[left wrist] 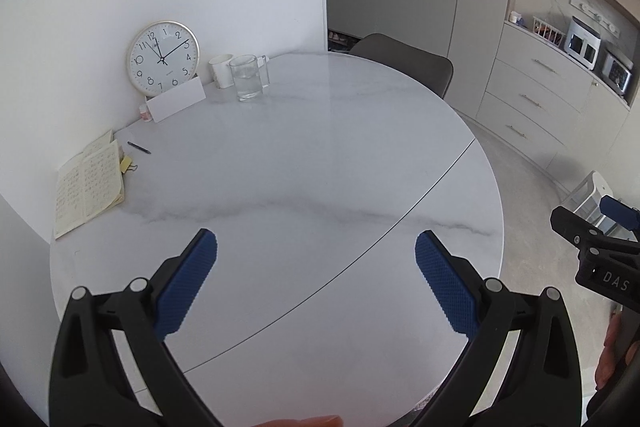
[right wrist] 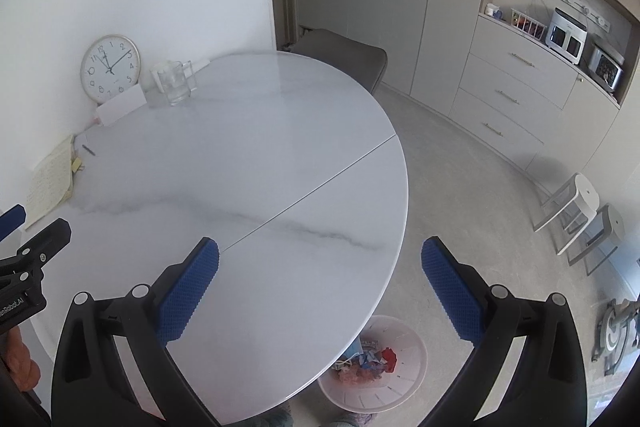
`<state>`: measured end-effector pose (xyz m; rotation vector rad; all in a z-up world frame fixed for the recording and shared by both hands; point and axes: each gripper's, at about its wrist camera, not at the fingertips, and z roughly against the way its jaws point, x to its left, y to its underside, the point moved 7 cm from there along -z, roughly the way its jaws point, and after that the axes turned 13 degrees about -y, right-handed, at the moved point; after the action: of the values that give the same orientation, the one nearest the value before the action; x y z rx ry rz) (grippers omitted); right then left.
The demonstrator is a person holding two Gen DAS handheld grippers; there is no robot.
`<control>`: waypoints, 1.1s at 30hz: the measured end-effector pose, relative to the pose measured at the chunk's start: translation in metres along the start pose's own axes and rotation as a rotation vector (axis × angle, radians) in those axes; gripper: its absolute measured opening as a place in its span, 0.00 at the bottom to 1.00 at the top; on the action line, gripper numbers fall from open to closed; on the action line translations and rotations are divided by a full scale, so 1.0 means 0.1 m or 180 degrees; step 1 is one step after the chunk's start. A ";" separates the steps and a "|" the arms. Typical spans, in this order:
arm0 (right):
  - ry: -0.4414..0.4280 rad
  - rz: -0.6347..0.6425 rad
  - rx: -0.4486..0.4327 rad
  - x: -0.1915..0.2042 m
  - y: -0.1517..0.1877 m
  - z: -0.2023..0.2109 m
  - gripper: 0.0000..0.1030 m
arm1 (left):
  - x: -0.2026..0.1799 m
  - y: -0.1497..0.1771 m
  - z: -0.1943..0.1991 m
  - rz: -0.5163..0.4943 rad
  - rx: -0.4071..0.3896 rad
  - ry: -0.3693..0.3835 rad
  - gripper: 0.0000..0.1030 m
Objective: Collect trash
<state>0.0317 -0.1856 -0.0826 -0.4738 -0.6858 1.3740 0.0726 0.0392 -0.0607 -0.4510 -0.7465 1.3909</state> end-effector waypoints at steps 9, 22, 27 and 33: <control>0.0128 -0.0011 -0.0017 0.04 0.01 0.04 0.98 | 0.00 -0.02 -0.04 -0.0024 -0.0010 0.0130 0.92; 0.0115 0.0000 0.0007 0.08 0.02 0.03 0.98 | -0.02 0.02 -0.03 -0.0021 0.0023 0.0162 0.92; 0.0105 0.0000 0.0004 0.07 0.02 0.04 0.98 | -0.02 0.02 -0.02 -0.0022 0.0009 0.0160 0.92; 0.0084 -0.0017 0.0002 0.09 0.01 0.04 0.98 | -0.01 0.01 -0.01 -0.0021 0.0004 0.0162 0.92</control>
<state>0.0289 -0.1772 -0.0793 -0.4884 -0.6646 1.3607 0.0730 0.0383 -0.0625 -0.4809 -0.7053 1.3688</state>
